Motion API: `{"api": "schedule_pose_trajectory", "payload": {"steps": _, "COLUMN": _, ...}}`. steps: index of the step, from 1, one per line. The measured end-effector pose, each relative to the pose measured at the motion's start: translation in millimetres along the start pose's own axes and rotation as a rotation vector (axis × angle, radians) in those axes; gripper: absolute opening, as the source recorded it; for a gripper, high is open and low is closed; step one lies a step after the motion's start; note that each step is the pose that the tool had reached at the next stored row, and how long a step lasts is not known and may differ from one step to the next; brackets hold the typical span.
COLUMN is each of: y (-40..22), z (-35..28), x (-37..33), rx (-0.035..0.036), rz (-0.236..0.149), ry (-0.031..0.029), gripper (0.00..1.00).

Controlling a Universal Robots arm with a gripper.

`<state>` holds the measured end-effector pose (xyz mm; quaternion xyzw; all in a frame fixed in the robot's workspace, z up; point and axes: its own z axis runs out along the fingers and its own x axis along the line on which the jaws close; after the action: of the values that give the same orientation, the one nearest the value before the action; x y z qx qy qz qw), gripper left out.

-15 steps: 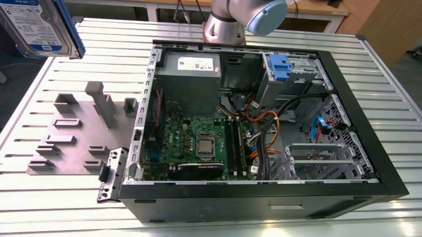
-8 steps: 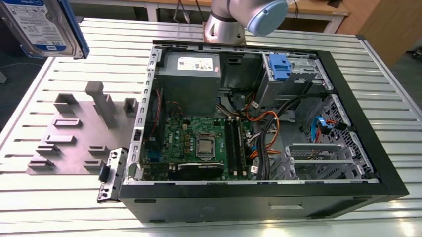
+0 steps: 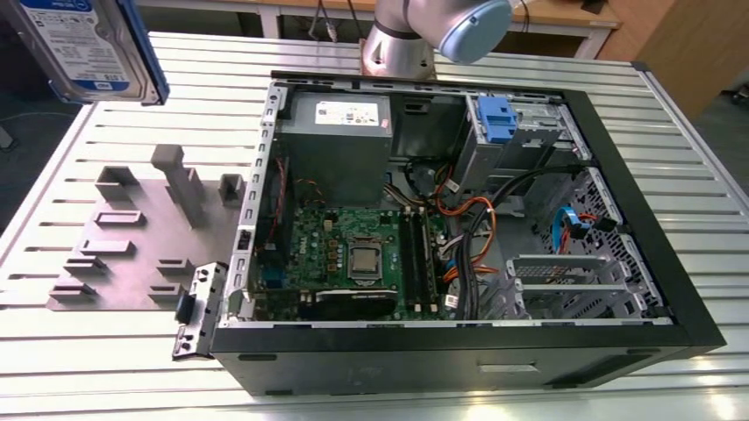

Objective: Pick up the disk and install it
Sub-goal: 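Pick up the disk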

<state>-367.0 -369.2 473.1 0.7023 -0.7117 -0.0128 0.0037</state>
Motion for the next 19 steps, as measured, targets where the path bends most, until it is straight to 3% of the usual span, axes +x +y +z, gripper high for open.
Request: {"api": "schedule_pose_trajectory", "payload": {"steps": 19, "y": -31.0, "z": -0.7, "x": -0.4, "rx": 0.0000, "rz": 0.000, "ry": 0.0000, "gripper": 0.35}}
